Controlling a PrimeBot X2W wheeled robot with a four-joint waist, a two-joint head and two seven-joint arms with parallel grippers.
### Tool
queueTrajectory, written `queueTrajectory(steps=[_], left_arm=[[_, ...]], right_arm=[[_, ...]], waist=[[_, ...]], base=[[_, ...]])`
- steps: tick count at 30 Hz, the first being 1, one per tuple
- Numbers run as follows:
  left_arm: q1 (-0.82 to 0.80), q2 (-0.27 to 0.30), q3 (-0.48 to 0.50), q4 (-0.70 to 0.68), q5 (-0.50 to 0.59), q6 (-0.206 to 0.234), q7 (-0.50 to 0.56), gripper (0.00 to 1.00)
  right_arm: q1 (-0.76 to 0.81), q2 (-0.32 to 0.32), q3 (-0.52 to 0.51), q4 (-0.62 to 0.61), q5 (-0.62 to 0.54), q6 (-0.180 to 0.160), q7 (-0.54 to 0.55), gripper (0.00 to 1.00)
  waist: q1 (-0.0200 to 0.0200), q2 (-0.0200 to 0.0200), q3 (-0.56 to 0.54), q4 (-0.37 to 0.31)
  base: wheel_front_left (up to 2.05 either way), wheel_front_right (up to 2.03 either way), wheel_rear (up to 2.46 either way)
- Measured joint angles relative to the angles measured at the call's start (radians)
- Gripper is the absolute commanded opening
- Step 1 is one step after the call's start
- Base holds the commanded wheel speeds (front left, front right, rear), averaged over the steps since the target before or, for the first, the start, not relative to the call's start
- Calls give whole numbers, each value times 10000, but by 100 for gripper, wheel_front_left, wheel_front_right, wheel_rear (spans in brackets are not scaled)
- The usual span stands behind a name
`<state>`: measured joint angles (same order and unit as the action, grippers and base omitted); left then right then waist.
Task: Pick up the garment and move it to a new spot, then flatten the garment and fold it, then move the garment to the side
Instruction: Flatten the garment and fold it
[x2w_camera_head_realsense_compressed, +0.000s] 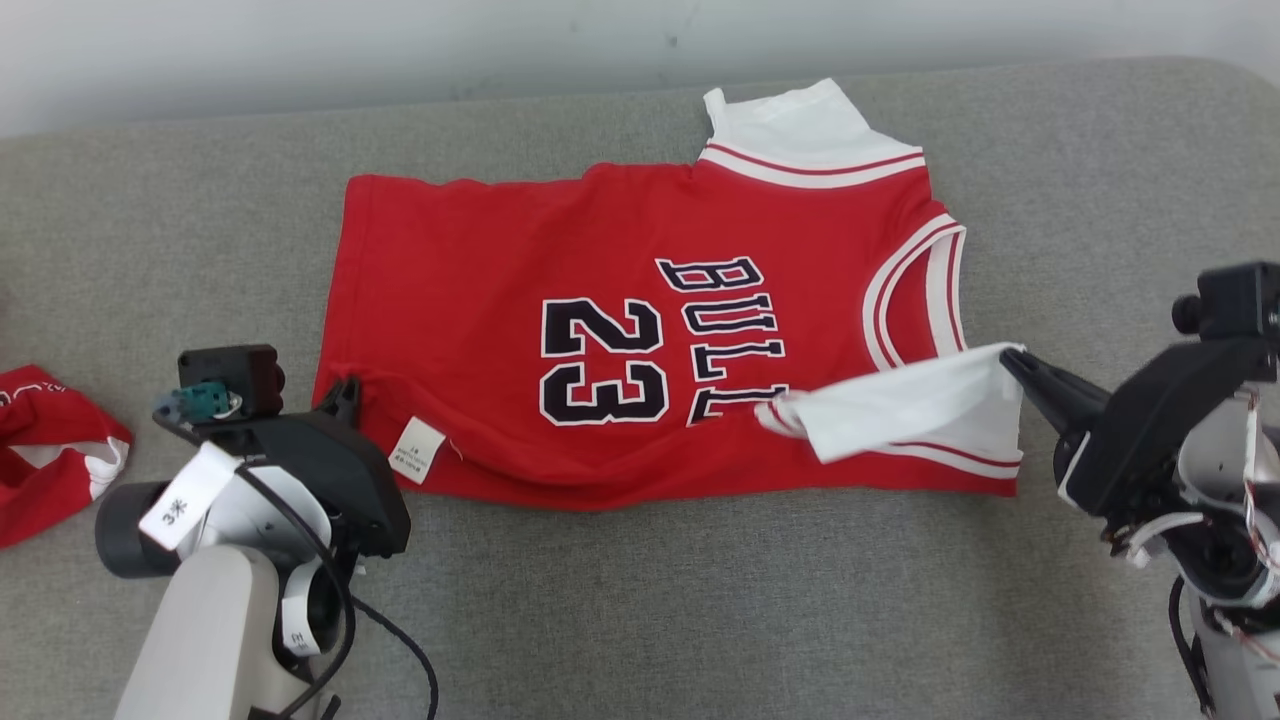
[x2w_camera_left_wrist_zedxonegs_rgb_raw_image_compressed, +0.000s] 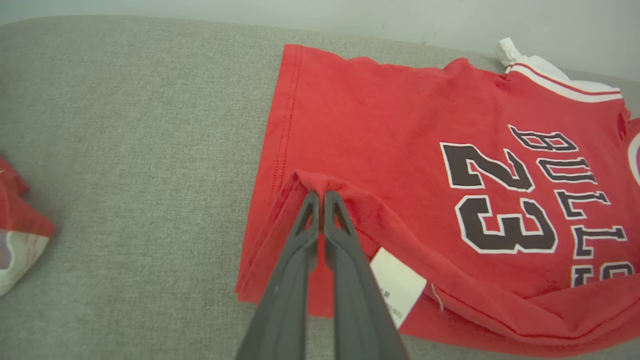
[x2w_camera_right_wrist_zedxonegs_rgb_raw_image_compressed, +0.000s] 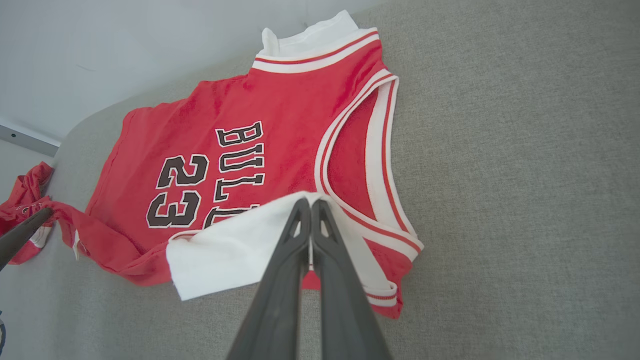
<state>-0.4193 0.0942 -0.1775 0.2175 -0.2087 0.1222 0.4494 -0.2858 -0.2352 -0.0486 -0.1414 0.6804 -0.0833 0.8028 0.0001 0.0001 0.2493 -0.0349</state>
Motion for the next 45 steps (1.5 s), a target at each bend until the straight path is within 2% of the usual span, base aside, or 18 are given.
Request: queueTrajectory(steps=[20, 38, 40, 42, 43, 44, 45], left_arm=[[-1024, -263, 353, 1776, 77, 6, -136, 0], [-1503, -370, 146, 2640, 224, 8, -853, 1], [-1585, -380, 84, 2763, 234, 8, -924, 17], [-1620, -382, 59, 2796, 236, 6, -993, 45], [-1634, -378, 35, 2828, 240, 2, -1043, 81], [-1634, -382, 17, 2863, 245, -2, -1131, 100], [-1638, -387, 2, 2884, 255, -2, -1200, 100]], right_arm=[[-2374, -35, 405, 3231, 251, 485, 130, 0], [-3510, 130, 558, 4803, -255, 853, -1212, 0], [-3640, 176, 560, 4970, -259, 924, -1386, 0], [-3692, 199, 560, 5033, -263, 924, -1471, 0], [-3767, 236, 558, 5127, -272, 926, -1570, 0], [-3847, 270, 556, 5227, -290, 928, -1657, 0], [-3895, 288, 558, 5298, -301, 940, -1716, 0]], waist=[[-1, 0, 563, 555], [-1, -2, 611, 757], [-1, -2, 601, 761], [-1, -1, 596, 761], [-1, -1, 591, 760], [0, -1, 586, 759], [-1, -1, 581, 759]], base=[[0, 0, 0], [0, 0, 0], [0, 0, 0], [0, 0, 0], [0, 0, 0], [0, 0, 0], [0, 0, 0]])
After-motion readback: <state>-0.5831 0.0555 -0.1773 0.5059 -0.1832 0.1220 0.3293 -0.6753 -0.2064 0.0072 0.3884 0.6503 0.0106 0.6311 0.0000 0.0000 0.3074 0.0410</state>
